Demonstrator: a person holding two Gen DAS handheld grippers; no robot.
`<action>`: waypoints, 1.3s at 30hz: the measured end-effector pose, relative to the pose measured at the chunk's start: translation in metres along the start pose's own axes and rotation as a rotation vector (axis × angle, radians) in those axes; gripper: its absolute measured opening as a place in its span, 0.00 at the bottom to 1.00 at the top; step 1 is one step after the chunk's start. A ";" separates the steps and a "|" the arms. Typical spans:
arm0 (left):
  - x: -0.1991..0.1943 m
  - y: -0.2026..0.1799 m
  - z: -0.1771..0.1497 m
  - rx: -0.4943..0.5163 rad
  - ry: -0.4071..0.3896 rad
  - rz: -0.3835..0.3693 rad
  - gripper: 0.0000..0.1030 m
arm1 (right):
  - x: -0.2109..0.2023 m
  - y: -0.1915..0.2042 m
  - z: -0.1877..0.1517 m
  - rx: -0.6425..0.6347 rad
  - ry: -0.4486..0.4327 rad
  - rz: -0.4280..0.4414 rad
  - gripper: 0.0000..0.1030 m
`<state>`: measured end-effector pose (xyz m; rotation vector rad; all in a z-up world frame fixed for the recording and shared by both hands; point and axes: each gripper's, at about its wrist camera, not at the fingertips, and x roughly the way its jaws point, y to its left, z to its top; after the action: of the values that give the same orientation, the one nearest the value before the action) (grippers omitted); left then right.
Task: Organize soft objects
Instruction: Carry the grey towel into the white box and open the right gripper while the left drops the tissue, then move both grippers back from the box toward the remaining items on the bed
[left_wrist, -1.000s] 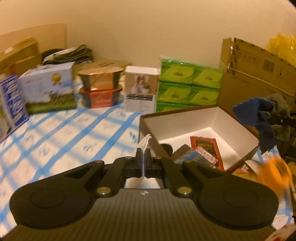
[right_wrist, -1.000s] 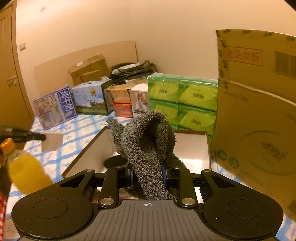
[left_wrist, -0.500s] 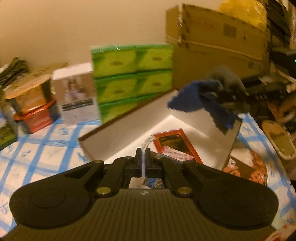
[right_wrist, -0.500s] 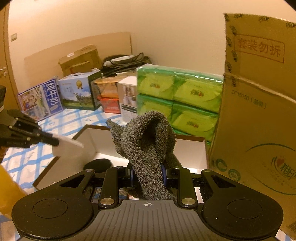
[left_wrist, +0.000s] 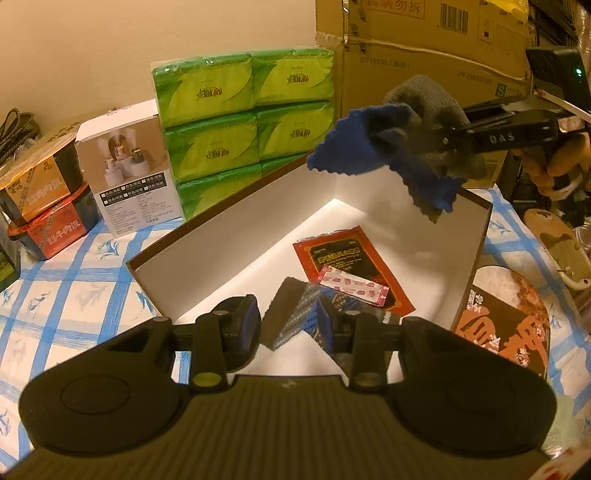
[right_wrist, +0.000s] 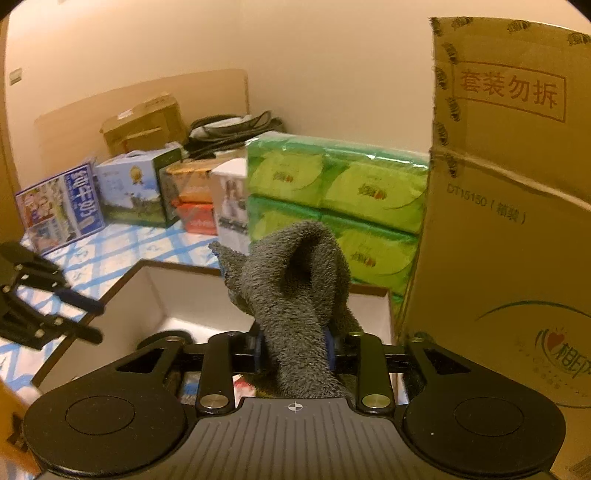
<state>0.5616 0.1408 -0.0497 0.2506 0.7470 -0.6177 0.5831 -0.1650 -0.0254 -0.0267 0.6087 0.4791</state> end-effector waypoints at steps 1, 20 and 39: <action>0.000 0.000 -0.001 -0.001 0.000 0.002 0.30 | 0.004 -0.001 0.000 0.009 0.021 -0.009 0.62; -0.027 0.009 -0.004 -0.061 -0.034 0.081 0.30 | -0.026 -0.006 -0.027 0.084 0.121 0.004 0.65; -0.192 -0.006 -0.061 -0.404 -0.066 0.326 0.30 | -0.165 0.025 -0.056 0.223 0.085 0.117 0.65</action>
<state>0.4144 0.2448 0.0413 -0.0227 0.7310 -0.1577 0.4232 -0.2217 0.0234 0.2020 0.7469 0.5230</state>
